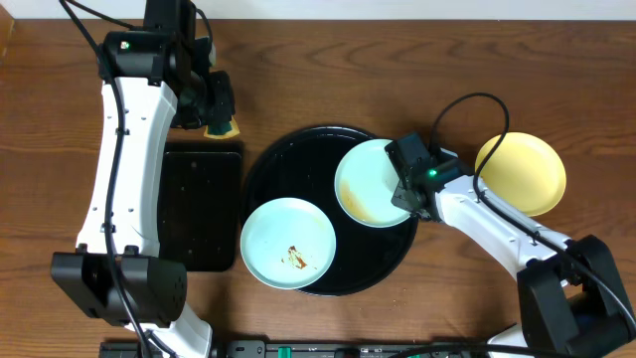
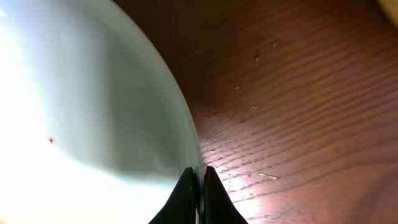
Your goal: Clean dirty plates on tray and stack at the side
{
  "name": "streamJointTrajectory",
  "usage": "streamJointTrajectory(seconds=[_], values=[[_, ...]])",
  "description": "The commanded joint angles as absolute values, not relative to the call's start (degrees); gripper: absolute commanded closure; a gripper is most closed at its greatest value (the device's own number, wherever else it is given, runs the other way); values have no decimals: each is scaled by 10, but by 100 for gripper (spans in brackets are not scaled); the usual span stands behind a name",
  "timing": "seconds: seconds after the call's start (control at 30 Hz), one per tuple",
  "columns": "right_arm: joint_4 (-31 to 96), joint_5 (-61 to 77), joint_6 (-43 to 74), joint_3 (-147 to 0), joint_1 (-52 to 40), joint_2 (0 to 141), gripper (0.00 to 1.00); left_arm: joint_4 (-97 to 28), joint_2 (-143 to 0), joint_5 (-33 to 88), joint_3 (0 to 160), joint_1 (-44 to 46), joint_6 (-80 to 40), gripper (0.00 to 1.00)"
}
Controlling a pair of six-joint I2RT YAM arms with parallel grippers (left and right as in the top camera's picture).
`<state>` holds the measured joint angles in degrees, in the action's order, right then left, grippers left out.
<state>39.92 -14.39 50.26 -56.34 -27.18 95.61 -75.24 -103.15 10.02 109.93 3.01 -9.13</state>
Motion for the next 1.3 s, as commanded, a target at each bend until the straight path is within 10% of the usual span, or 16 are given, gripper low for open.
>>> streamJointTrajectory(seconds=[0.0, 1.27], values=[[414, -197, 465, -597, -280, 962, 98, -756, -1033, 101, 1105, 28, -86, 69], [527, -362, 258, -776, -338, 962, 98, -743, -1033, 127, 1105, 28, -86, 70]])
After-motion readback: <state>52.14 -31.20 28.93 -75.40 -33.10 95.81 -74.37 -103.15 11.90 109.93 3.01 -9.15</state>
